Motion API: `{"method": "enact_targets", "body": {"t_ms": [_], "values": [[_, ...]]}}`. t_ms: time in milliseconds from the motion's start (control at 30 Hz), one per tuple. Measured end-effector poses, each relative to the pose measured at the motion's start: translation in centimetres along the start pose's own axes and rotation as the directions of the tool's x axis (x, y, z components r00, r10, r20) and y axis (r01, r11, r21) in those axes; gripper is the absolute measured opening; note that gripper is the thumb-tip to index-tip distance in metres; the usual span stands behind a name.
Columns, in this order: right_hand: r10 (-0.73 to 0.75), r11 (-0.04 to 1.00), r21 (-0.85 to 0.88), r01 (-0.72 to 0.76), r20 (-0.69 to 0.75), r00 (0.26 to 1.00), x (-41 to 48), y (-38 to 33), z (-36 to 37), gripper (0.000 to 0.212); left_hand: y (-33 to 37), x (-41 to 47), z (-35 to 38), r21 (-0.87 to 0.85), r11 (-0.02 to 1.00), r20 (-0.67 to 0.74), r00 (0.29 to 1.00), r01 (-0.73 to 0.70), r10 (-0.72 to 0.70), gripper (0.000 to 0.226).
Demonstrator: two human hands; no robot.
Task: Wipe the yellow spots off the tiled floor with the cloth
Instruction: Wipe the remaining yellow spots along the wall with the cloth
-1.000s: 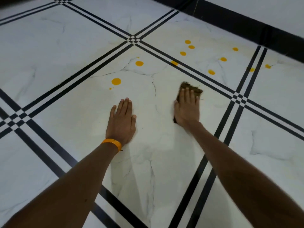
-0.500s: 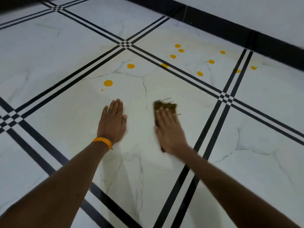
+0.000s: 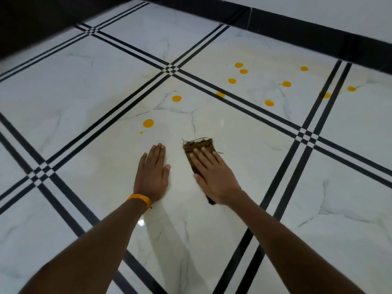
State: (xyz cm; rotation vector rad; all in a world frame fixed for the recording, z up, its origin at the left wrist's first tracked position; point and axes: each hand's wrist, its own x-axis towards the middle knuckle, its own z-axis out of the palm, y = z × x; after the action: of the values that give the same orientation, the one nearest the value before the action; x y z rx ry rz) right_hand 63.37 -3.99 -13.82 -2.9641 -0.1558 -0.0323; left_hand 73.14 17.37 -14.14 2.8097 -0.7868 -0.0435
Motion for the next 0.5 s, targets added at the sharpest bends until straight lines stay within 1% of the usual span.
{"method": "enact_targets", "body": {"t_ms": [33, 100, 167, 200, 267, 367, 500], "values": [[0.019, 1.0, 0.013, -0.019, -0.006, 1.0, 0.3, 0.8, 0.0, 0.062, 0.0, 0.0, 0.1, 0.003, 1.0, -0.005, 1.0, 0.0, 0.0, 0.065], [0.172, 0.985, 0.012, -0.172, -0.027, 0.985, 1.0, 2.4, 0.1, 0.065, 0.0, 0.0, 0.2, -0.017, 1.0, -0.001, 1.0, 0.001, -0.001, 0.065], [0.335, 0.942, 0.007, -0.335, -0.057, 0.941, 2.0, 2.9, 0.3, 0.067, 0.0, 0.0, 0.4, -0.029, 1.0, -0.008, 1.0, -0.001, 0.001, 0.065], [0.368, 0.93, -0.003, -0.369, -0.067, 0.927, 2.7, 2.6, 0.3, 0.068, 0.0, 0.0, 0.5, -0.035, 0.999, -0.014, 1.0, 0.006, -0.006, 0.065], [0.397, 0.917, -0.009, -0.398, -0.051, 0.917, 3.1, 2.3, 0.4, 0.069, 0.2, -0.1, 0.5, -0.045, 0.999, -0.008, 1.0, 0.002, -0.002, 0.065], [0.393, 0.918, -0.024, -0.395, -0.053, 0.918, 3.3, 2.0, 0.0, 0.068, 0.1, 0.1, 0.3, -0.042, 0.999, -0.028, 1.0, 0.008, -0.009, 0.065], [0.398, 0.914, -0.06, -0.4, -0.047, 0.916, 3.1, 1.8, -0.1, 0.068, 0.5, 0.0, -0.3, -0.064, 0.998, 0.014, 1.0, 0.01, -0.009, 0.065]]}}
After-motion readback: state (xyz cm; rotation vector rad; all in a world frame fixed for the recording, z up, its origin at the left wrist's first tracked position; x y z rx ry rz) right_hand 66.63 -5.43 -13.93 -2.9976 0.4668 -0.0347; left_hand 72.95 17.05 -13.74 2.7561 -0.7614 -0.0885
